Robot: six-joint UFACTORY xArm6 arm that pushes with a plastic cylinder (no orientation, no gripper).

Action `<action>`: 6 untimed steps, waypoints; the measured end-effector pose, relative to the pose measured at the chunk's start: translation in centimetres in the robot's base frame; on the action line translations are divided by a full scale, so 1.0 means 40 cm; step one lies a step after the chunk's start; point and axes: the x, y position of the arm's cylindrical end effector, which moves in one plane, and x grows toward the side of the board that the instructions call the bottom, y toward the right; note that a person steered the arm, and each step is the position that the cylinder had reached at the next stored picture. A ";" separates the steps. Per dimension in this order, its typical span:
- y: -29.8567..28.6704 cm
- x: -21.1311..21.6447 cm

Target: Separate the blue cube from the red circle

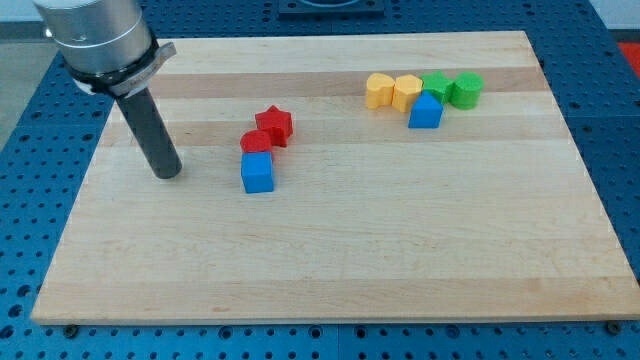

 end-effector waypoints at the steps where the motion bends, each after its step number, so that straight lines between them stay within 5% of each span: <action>1: 0.067 0.042; 6: 0.451 0.011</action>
